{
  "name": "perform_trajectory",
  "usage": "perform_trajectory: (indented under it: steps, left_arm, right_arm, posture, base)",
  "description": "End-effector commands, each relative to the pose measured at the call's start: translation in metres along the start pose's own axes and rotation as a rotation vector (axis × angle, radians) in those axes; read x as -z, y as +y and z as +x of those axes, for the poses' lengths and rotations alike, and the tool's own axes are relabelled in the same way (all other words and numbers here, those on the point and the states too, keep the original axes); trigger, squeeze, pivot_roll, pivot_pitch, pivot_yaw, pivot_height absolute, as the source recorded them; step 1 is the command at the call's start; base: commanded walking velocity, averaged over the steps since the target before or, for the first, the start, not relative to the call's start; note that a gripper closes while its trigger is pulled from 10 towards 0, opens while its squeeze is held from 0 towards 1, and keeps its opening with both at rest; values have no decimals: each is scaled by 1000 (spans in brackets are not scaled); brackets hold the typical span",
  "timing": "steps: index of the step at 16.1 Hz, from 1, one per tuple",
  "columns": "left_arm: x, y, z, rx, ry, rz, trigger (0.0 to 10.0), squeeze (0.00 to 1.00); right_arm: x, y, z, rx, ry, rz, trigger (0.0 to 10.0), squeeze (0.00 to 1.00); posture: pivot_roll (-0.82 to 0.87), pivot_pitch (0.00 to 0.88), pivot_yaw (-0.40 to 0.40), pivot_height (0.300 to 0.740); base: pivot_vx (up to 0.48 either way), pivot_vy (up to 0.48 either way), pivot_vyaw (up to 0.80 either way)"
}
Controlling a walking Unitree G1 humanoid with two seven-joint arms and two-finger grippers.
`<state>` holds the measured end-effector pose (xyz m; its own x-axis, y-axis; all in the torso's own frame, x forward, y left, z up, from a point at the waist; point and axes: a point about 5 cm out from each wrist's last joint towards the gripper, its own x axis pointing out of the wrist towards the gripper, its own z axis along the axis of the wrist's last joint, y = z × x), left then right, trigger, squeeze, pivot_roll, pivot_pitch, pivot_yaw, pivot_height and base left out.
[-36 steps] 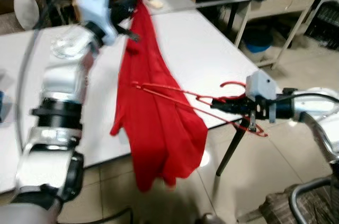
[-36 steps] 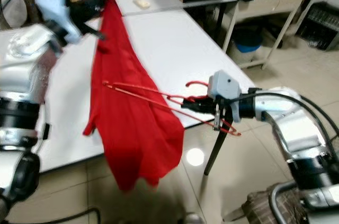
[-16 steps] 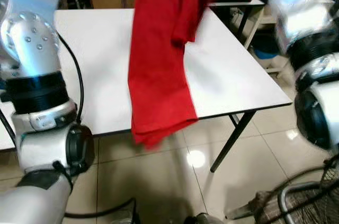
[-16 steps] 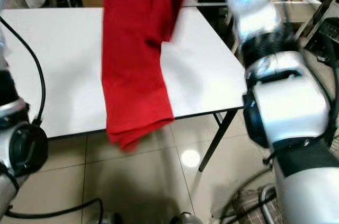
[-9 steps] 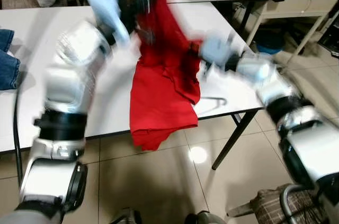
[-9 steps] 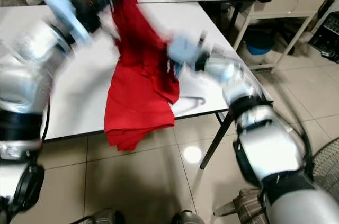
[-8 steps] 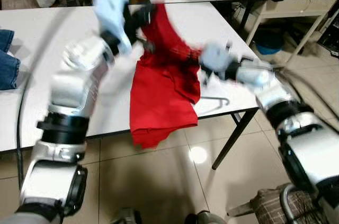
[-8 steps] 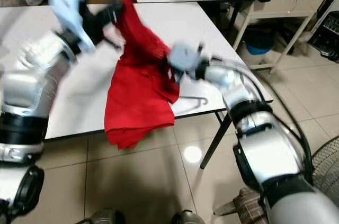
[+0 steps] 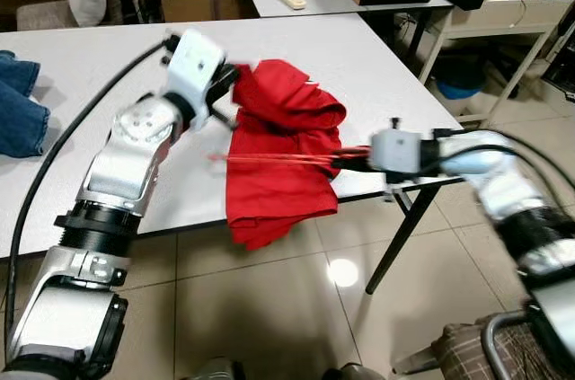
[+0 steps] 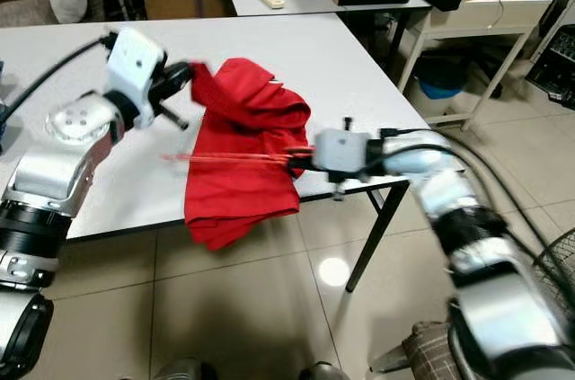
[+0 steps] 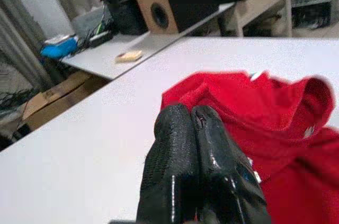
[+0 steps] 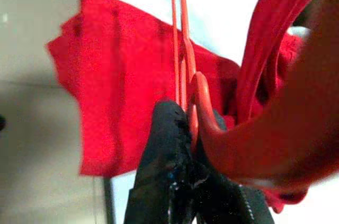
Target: Hang hanger
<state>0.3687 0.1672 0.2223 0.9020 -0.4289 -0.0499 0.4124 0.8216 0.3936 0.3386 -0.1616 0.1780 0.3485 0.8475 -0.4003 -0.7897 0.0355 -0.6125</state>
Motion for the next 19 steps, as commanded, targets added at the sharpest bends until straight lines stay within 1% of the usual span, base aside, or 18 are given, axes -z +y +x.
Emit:
perform_trajectory:
  steps: [1, 2, 3, 4, 5, 6, 7, 8, 9, 10, 11, 12, 14, 15, 16, 17, 18, 19]
  left_arm:
    - [5, -1, 1, 26, 19, 32, 10000, 0]
    - [16, -4, -1, 64, 59, 41, 10000, 0]
    - [22, -5, -2, 76, 73, 26, 10000, 0]
    - [34, -10, -3, 89, 103, -4, 10000, 0]
    - [46, -16, -3, 98, 128, -12, 10000, 0]
    - [54, -23, -4, 115, 146, -11, 10000, 0]
    - [65, -32, -5, 135, 171, -25, 10000, 0]
    - [76, -41, -8, 172, 197, -51, 10000, 0]
    - [85, -48, -13, 210, 219, -75, 10000, 149]
    - [89, -50, -15, 224, 229, -81, 10000, 149]
    - [98, -55, -23, 265, 247, -85, 10000, 1000]
    - [100, -57, -27, 283, 239, -103, 10000, 1000]
    - [97, -56, -32, 304, 188, -144, 10000, 1000]
    - [91, -55, -36, 326, 130, -175, 10000, 1000]
    - [75, -52, -47, 391, -9, -253, 10000, 1000]
    - [70, -50, -50, 404, -44, -278, 10000, 1000]
    - [61, -45, -57, 401, -100, -319, 10000, 1000]
    - [52, -40, -62, 366, -150, -369, 10000, 1000]
  right_arm:
    - [-6, -2, -12, -5, -2, -11, 10000, 0]
    - [-7, 3, -26, -26, 22, -12, 10000, 0]
    - [-6, 7, -32, -45, 42, -11, 10000, 0]
    - [-7, 20, -47, -103, 94, -3, 10000, 0]
    - [-9, 30, -60, -134, 131, 17, 10000, 0]
    - [-11, 35, -68, -136, 154, 30, 10000, 0]
    - [-11, 39, -81, -106, 187, 50, 10000, 0]
    - [-14, 41, -100, -74, 233, 77, 10000, 0]
    - [-18, 42, -114, -40, 257, 102, 10000, 0]
    - [-20, 42, -119, -25, 261, 115, 10000, 0]
    - [-28, 41, -134, 23, 277, 150, 10000, 0]
    - [-32, 39, -143, 66, 281, 167, 10000, 0]
    - [-38, 34, -151, 149, 271, 187, 10000, 0]
    - [-39, 28, -155, 237, 269, 193, 10000, 0]
    - [-31, 18, -152, 458, 273, 248, 10000, 0]
    - [-28, 17, -150, 519, 272, 279, 10000, 0]
    - [-24, 20, -141, 615, 229, 350, 10000, 0]
    - [-20, 25, -131, 665, 189, 407, 10000, 0]
  posture:
    - [-134, 0, 15, 740]
    - [-140, 0, 18, 740]
    - [-144, 0, 22, 740]
    - [-146, 0, 24, 740]
    - [-159, 0, 31, 740]
    - [-161, 0, 32, 740]
    - [-163, 0, 32, 740]
    - [-171, 0, 35, 740]
    - [-177, 0, 40, 740]
    - [-179, 0, 40, 740]
    - [-186, 0, 41, 740]
    - [-188, 0, 41, 740]
    - [-190, 0, 37, 740]
    - [-189, 0, 32, 740]
    - [-188, 0, 28, 740]
    - [-187, 0, 27, 740]
    - [-187, 0, 27, 740]
    - [-184, 0, 27, 740]
  base:
    - [0, 0, 0]
    - [0, 0, 0]
    - [0, 0, 0]
    - [0, 0, 0]
    - [0, 0, 0]
    - [0, 0, 0]
    - [0, 0, 0]
    - [0, 0, 0]
    - [0, 0, 0]
    - [0, 0, 0]
    - [0, 0, 0]
    - [0, 0, 0]
    - [0, 0, 0]
    - [0, 0, 0]
    - [0, 0, 0]
    - [0, 0, 0]
    - [0, 0, 0]
    - [0, 0, 0]
